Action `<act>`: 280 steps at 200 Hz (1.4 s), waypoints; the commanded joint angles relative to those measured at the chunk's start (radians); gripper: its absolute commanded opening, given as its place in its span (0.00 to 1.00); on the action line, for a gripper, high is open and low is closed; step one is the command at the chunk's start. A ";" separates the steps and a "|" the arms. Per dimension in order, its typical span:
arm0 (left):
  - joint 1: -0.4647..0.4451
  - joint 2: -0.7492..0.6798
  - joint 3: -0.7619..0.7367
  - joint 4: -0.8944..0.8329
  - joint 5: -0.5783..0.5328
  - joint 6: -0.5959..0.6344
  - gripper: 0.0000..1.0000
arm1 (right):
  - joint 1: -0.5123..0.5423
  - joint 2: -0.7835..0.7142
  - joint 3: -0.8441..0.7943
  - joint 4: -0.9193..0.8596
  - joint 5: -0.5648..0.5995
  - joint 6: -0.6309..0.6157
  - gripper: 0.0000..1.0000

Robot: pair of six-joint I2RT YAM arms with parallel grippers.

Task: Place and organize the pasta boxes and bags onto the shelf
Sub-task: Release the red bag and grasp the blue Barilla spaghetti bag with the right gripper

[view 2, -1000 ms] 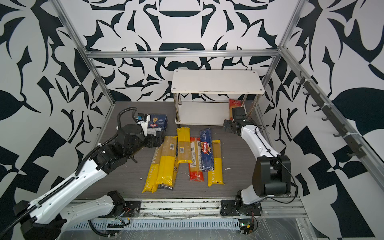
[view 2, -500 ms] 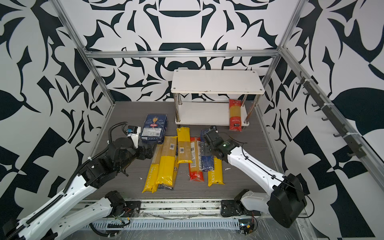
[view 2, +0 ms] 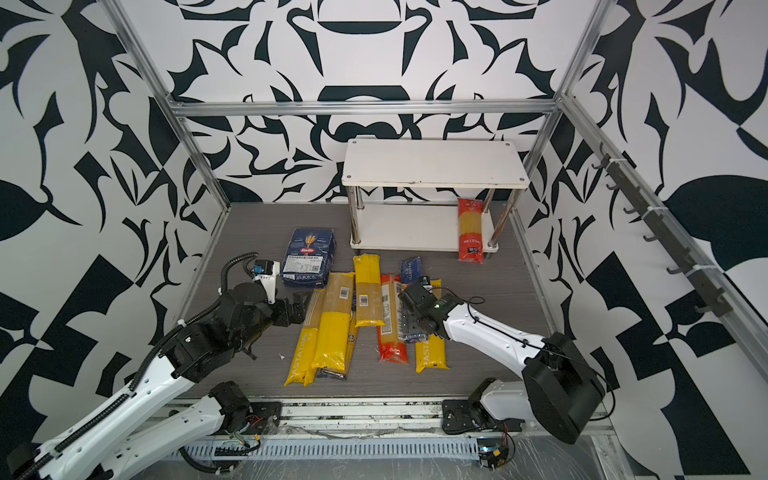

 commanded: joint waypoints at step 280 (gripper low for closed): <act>-0.003 0.011 0.044 -0.028 -0.031 0.008 0.99 | 0.022 -0.168 0.121 -0.071 -0.123 -0.034 0.00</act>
